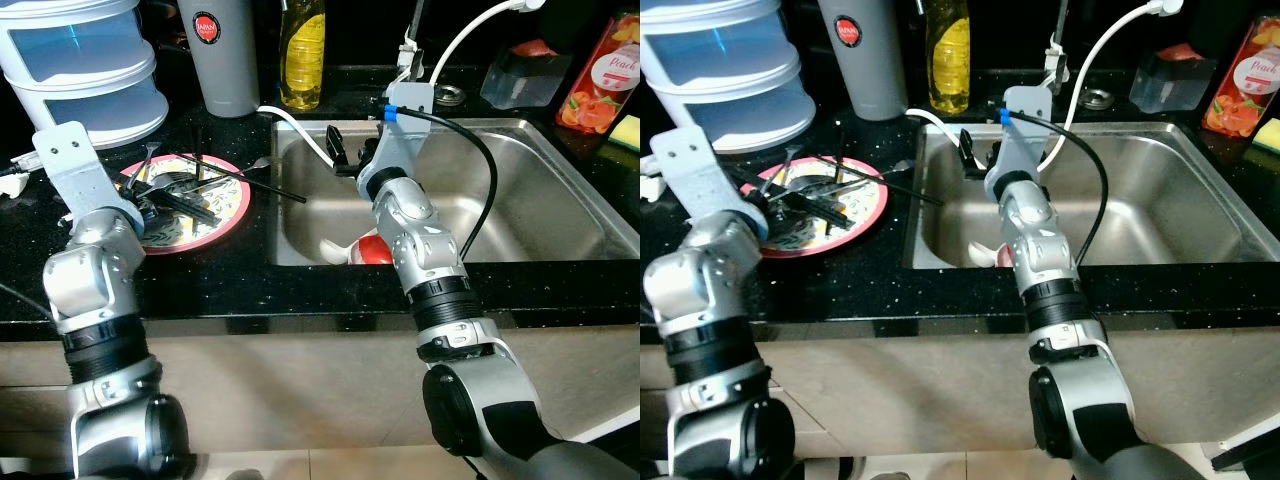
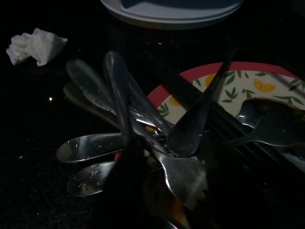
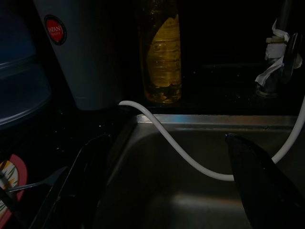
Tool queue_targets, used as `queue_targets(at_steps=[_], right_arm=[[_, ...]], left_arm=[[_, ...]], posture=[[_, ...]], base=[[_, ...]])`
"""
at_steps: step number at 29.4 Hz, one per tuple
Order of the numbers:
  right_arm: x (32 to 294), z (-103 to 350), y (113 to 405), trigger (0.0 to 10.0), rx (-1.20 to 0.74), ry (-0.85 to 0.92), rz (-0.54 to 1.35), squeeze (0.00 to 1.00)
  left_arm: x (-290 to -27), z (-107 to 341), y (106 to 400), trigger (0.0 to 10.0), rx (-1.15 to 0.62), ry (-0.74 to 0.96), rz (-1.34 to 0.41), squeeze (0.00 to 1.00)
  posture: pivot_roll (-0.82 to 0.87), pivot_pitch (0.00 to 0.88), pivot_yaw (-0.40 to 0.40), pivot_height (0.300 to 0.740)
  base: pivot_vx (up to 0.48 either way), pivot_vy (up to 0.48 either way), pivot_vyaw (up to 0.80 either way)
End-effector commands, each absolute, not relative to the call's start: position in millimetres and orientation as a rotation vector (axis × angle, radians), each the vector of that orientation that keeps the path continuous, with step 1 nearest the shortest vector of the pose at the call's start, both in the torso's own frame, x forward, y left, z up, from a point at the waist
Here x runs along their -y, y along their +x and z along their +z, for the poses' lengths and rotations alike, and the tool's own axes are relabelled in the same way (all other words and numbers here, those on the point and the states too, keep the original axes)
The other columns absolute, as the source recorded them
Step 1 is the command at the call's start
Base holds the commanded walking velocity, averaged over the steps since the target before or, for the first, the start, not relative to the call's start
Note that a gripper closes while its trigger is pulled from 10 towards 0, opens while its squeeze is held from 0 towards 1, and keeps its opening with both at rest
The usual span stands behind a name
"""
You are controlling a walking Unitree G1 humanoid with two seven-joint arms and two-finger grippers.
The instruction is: Kitchen organization
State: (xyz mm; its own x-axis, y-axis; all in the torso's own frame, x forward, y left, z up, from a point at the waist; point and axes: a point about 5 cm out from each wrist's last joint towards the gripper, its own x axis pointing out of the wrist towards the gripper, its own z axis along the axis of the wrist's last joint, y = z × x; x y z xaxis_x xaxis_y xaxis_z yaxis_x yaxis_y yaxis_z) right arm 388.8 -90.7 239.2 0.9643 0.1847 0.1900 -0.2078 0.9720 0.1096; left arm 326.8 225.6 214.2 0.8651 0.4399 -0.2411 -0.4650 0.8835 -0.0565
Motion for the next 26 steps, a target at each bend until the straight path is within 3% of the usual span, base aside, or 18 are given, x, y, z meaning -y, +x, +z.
queue_targets(at_steps=[1, 8, 9, 10, 19, 20, 21, 22, 23, 24, 25, 26], right_arm=[[91.4, 237.4, 388.5, 10.0, 0.170, 0.133, 0.194, 0.00], [90.9, 237.4, 388.8, 10.0, 0.168, 0.134, 0.196, 0.00], [91.2, 236.8, 388.9, 10.0, 0.165, 0.133, 0.197, 0.00], [91.4, 236.0, 389.0, 10.0, 0.163, 0.132, 0.197, 0.00], [90.7, 235.3, 389.4, 10.0, 0.159, 0.131, 0.203, 0.00], [90.6, 235.4, 389.6, 10.0, 0.159, 0.131, 0.204, 0.00], [90.6, 235.4, 389.6, 10.0, 0.159, 0.131, 0.204, 0.00], [90.6, 235.4, 389.8, 10.0, 0.159, 0.131, 0.204, 0.00], [90.6, 235.4, 389.8, 10.0, 0.159, 0.131, 0.204, 0.00], [90.6, 235.4, 389.8, 10.0, 0.159, 0.131, 0.204, 0.00], [90.7, 235.5, 389.8, 10.0, 0.160, 0.131, 0.204, 0.00], [90.7, 235.4, 389.8, 10.0, 0.160, 0.131, 0.203, 0.00]], left_arm=[[-229.9, 217.5, 325.4, 10.0, -0.203, -0.088, 0.493, 1.00], [-234.4, 220.8, 321.9, 10.0, -0.181, -0.087, 0.541, 1.00], [-236.4, 216.8, 319.7, 10.0, -0.198, -0.102, 0.568, 0.30], [-239.5, 211.4, 317.0, 10.0, -0.218, -0.128, 0.604, 0.00], [-239.9, 189.2, 316.2, 10.0, -0.311, -0.267, 0.593, 0.00], [-239.3, 186.8, 317.3, 8.7, -0.325, -0.275, 0.577, 0.00], [-239.3, 186.8, 317.3, 8.7, -0.325, -0.275, 0.577, 0.00], [-237.6, 182.6, 319.6, 4.4, -0.350, -0.277, 0.542, 0.00], [-237.1, 181.6, 320.4, 3.1, -0.355, -0.269, 0.527, 0.00], [-237.1, 181.6, 320.4, 3.1, -0.355, -0.269, 0.527, 0.00], [-236.9, 181.1, 320.8, 0.5, -0.358, -0.264, 0.519, 0.00], [-236.9, 180.6, 320.9, 0.0, -0.359, -0.261, 0.517, 0.00]], posture=[[0.23, 0.000, 0.018, 0.740], [0.23, 0.000, 0.014, 0.740], [0.23, 0.000, 0.012, 0.740], [0.23, 0.000, 0.012, 0.740], [0.23, 0.000, 0.004, 0.740], [0.23, 0.000, 0.004, 0.740], [0.23, 0.000, 0.004, 0.740], [0.23, 0.000, 0.004, 0.740], [0.23, 0.000, 0.004, 0.740], [0.23, 0.000, 0.004, 0.740], [0.23, 0.000, 0.004, 0.740], [0.23, 0.000, 0.007, 0.740]], base=[[0.000, 0.000, 0.00], [0.000, 0.000, 0.00], [0.000, 0.000, 0.00], [0.000, 0.000, 0.00], [0.000, 0.000, 0.00], [0.000, 0.000, 0.00], [0.000, 0.000, 0.00], [0.000, 0.000, 0.00], [0.000, 0.000, 0.00], [0.000, 0.000, 0.00], [0.000, 0.000, 0.00], [0.000, 0.000, 0.00]])
